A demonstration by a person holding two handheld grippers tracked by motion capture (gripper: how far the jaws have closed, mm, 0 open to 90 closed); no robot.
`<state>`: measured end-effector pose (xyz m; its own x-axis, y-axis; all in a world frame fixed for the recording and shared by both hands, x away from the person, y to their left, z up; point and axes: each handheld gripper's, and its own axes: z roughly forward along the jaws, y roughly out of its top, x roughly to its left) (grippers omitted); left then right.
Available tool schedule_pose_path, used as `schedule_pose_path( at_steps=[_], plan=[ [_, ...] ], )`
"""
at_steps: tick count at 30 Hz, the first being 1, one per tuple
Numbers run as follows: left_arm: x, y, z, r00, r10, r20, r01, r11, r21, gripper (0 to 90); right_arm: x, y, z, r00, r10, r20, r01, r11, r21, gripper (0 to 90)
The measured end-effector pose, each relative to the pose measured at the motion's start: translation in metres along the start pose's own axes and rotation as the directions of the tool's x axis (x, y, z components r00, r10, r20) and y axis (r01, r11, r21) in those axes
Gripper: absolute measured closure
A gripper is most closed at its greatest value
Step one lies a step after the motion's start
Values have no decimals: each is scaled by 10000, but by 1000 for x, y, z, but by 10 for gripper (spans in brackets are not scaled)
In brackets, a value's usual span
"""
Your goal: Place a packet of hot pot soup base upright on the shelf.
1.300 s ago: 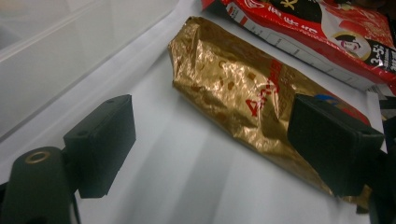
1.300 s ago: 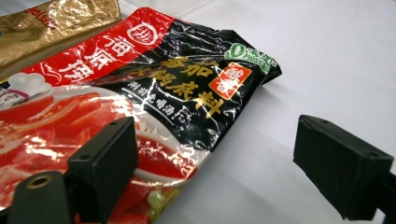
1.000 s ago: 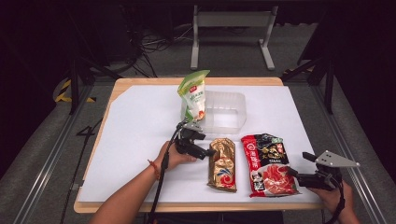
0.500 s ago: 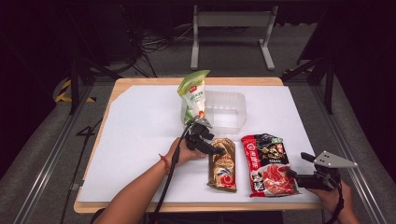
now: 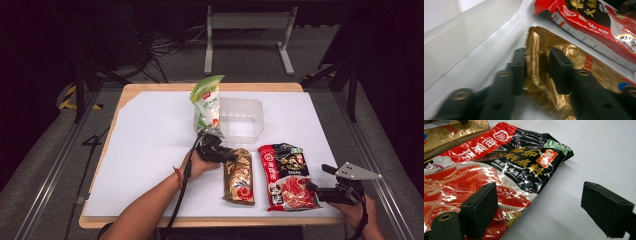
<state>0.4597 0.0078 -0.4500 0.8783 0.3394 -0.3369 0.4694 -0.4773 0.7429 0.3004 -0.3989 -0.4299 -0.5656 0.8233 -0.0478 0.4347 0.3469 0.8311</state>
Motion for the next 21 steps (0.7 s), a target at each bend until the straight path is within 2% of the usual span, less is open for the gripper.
schedule_pose_path(
  at_steps=[4,7,9,10,11,16,17,18,19,21],
  plan=[
    [-2,-1,-1,9994,137,-332,-140,9999,-82,857,0,0,0,10000,-37,-4,37,10000,-8,144],
    [-5,0,-5,9995,6,-321,-18,9994,-359,870,1,1,-1,10000,-35,14,35,10000,-30,143],
    [-7,1,-12,9995,-24,-306,1,9971,-761,870,1,1,-2,10000,-69,23,69,10000,-44,143],
    [-8,2,-16,9996,-191,-229,168,9950,-981,871,1,1,-2,10000,-58,24,58,10000,-61,143],
    [-9,3,-21,9998,-180,-106,167,9935,-1126,872,0,1,-2,10000,-47,22,47,10000,-83,144],
    [-16,6,-54,9985,-466,272,514,9756,-2135,877,0,1,-3,10000,-46,37,47,9999,-108,144],
    [-16,6,-54,9985,-466,272,514,9756,-2135,877,0,1,-3,10000,-42,39,42,9999,-100,144],
    [-17,7,-61,9984,-495,288,548,9710,-2329,877,0,1,-3,10000,-42,39,42,9999,-100,144],
    [-19,7,-70,9979,-553,347,625,9623,-2646,878,-1,2,-3,10000,-63,50,64,9999,-120,144],
    [-21,7,-80,9979,-555,328,627,9543,-2922,879,-1,2,-3,10000,-36,62,37,9999,-142,144]
  ],
)
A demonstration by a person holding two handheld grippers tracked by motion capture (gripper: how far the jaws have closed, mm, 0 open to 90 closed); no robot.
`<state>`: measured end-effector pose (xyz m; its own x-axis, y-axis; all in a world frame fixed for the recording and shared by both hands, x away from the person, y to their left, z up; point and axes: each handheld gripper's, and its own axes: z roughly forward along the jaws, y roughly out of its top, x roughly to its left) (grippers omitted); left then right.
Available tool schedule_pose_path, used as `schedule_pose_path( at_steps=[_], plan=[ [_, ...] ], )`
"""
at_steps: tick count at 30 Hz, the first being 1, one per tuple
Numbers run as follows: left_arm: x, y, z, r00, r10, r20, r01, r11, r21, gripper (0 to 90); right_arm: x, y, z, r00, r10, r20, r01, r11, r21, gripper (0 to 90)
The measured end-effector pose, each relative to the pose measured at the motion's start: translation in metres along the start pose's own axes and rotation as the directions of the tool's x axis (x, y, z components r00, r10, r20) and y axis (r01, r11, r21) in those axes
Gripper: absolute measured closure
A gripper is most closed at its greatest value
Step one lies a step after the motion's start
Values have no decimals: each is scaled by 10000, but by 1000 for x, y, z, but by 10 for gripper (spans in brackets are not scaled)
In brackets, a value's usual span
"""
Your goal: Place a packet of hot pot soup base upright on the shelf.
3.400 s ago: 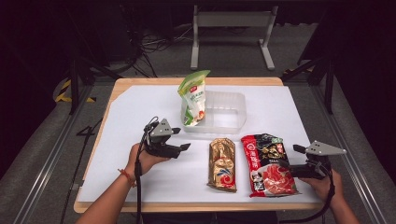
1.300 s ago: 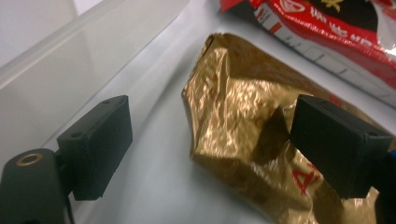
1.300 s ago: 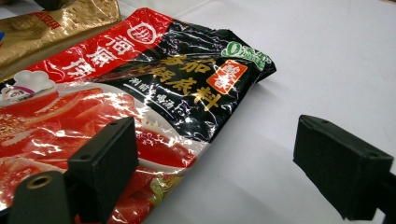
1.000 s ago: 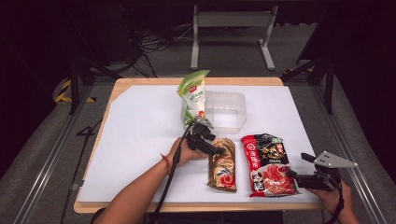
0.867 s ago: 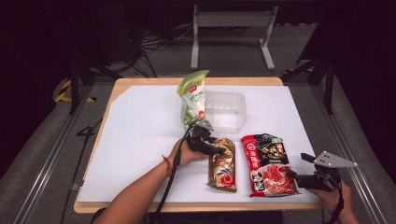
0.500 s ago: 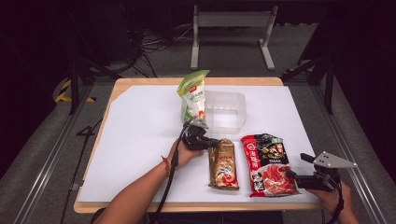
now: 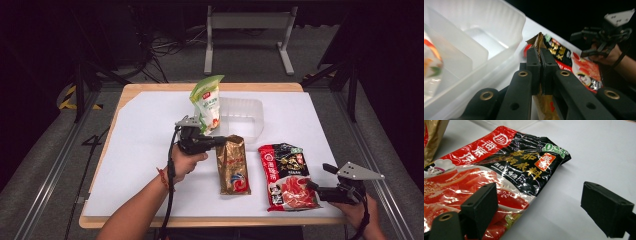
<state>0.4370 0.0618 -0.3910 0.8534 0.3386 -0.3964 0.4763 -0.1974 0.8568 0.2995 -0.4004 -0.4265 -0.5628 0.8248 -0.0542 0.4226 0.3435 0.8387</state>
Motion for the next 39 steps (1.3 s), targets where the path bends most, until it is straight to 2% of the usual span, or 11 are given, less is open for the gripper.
schedule_pose_path(
  at_steps=[5,9,13,16,22,26,30,31,32,37,39],
  plan=[
    [-6,7,-17,9997,1,264,12,9987,-515,882,-1,0,0,10000,28,16,-28,10000,-29,144],
    [-10,13,-30,9999,-47,120,59,9942,-1071,881,-1,0,0,10000,12,40,-12,10000,-29,144],
    [-11,16,-40,9996,-196,225,227,9889,-1471,882,-1,0,0,10000,25,56,-25,10000,-31,144],
    [-12,18,-48,9989,-422,222,457,9801,-1929,882,-2,0,-1,10000,11,85,-10,10000,-34,144],
    [-16,24,-61,9962,-835,-252,722,9516,-2987,882,-2,0,0,10000,-11,98,11,10000,-30,144],
    [-17,31,-71,9942,-910,-581,657,9369,-3433,882,-2,0,-1,9999,-1,122,1,10000,-16,144],
    [-16,35,-74,9883,-1246,-884,823,9217,-3791,882,-2,0,0,9999,8,109,-8,10000,11,145],
    [-16,36,-73,9865,-1277,-1025,791,9199,-3841,882,-2,0,1,9999,2,105,-2,10000,27,145],
    [-17,39,-72,9843,-1178,-1317,595,9230,-3803,882,-2,0,1,9999,-10,107,9,10000,39,145],
    [-16,46,-66,9758,-1227,-1809,444,9216,-3856,882,-2,0,1,10000,8,99,-8,10000,57,145],
    [-16,51,-57,9693,-1164,-2165,287,9284,-3705,881,-2,-1,2,10000,1,96,-2,10000,81,145]
  ],
)
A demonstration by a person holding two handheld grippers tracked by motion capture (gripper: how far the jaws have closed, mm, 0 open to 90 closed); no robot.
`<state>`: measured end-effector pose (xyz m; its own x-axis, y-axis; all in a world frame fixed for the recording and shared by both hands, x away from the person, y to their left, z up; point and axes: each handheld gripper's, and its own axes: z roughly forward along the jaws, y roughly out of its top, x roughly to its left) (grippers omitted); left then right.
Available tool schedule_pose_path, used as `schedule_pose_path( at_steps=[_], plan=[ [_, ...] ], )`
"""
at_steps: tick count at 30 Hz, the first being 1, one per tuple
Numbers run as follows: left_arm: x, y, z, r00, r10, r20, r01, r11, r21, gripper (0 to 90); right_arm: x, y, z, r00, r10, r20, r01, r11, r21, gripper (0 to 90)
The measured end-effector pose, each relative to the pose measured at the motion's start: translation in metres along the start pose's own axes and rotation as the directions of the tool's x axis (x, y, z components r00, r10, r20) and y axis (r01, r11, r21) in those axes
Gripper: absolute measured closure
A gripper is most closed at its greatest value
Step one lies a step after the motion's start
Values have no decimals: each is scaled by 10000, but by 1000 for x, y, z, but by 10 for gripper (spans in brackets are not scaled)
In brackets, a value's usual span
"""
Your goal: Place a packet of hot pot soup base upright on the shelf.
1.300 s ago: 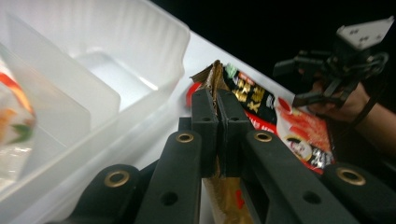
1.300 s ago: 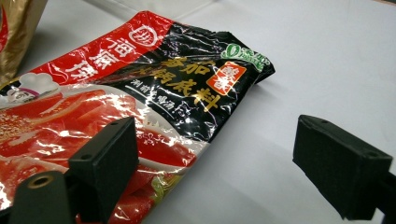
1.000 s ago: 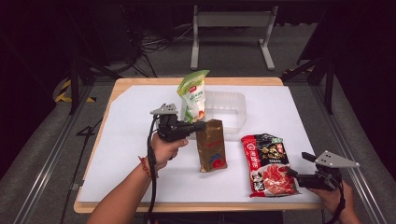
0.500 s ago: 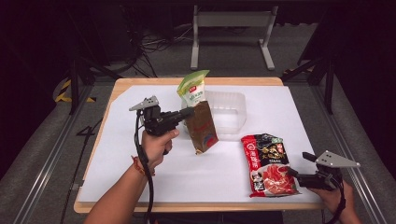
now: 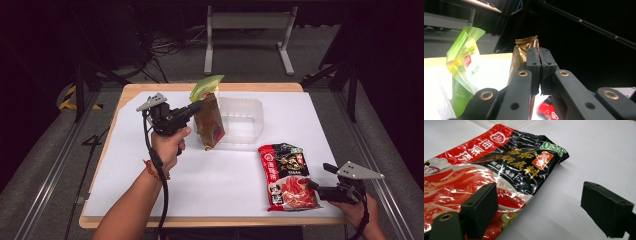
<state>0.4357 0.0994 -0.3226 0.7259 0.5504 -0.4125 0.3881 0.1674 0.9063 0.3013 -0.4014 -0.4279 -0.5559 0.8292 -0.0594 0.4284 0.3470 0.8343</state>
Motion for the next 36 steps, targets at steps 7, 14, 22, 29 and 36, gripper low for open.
schedule_pose_path(
  at_steps=[7,14,22,29,36],
  plan=[
    [1,2,22,9971,-9,-757,7,10000,-22,881,0,-1,0,10000,8,-19,-8,10000,-1,146],
    [-2,8,47,9879,403,-1496,-416,9991,-57,882,0,-1,1,10000,-15,-40,15,10000,8,146],
    [1,20,75,9780,491,-2026,-565,9979,-309,882,0,-1,1,10000,0,-56,0,10000,16,146],
    [6,12,94,9748,392,-2197,-468,9985,-294,880,-1,-2,0,10000,34,-18,-34,10000,8,146],
    [8,-1,104,9826,553,-1774,-566,9984,-25,874,-1,-2,0,10000,32,-24,-32,10000,5,146]
  ],
)
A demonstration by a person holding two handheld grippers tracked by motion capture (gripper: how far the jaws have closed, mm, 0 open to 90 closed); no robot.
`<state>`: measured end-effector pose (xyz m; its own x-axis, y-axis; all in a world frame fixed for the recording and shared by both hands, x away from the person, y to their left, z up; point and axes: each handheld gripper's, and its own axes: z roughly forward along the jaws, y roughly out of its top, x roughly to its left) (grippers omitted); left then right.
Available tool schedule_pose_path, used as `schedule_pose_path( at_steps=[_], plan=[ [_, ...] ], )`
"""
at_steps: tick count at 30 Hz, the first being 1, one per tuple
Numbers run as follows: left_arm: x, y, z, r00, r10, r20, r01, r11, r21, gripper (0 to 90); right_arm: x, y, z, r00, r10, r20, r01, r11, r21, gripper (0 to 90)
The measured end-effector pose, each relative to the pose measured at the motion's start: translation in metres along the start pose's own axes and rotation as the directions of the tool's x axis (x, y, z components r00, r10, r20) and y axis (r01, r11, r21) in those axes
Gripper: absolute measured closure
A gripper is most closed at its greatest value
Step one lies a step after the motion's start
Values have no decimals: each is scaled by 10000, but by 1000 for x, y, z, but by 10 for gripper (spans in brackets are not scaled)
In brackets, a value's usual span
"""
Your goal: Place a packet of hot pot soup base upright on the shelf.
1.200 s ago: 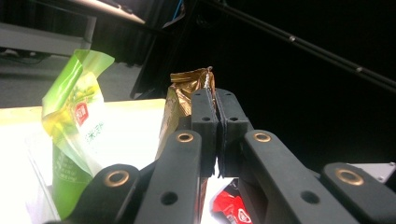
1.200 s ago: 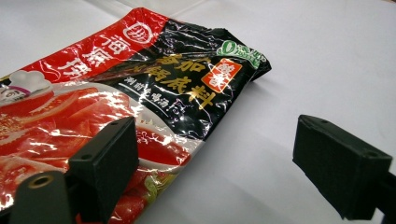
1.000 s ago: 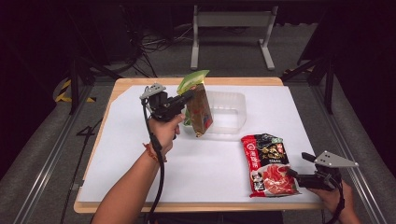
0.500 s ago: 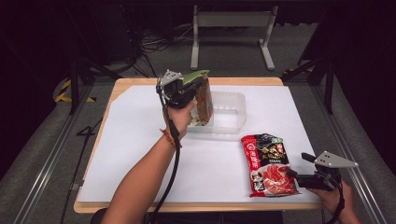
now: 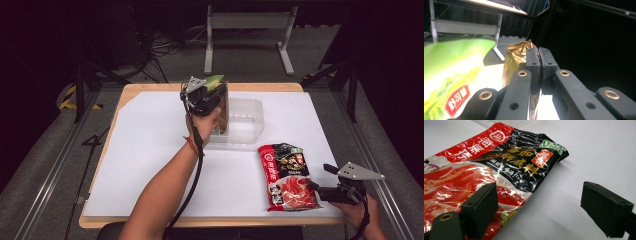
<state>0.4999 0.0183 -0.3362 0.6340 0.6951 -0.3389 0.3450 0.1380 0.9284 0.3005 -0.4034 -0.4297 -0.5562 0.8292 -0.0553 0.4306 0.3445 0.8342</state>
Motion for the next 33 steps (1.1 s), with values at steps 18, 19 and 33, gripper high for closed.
schedule_pose_path(
  at_steps=[18,19,33],
  plan=[
    [5,-22,-2,9905,1088,840,-1110,9936,220,858,0,1,2,10000,-70,6,70,10000,43,144],
    [6,-23,-2,9898,1131,867,-1154,9931,217,858,0,1,2,10000,-68,7,68,10000,52,144],
    [4,-23,-9,9767,1951,898,-1998,9787,464,854,-2,3,6,10000,90,3,-90,9999,74,148]
  ],
)
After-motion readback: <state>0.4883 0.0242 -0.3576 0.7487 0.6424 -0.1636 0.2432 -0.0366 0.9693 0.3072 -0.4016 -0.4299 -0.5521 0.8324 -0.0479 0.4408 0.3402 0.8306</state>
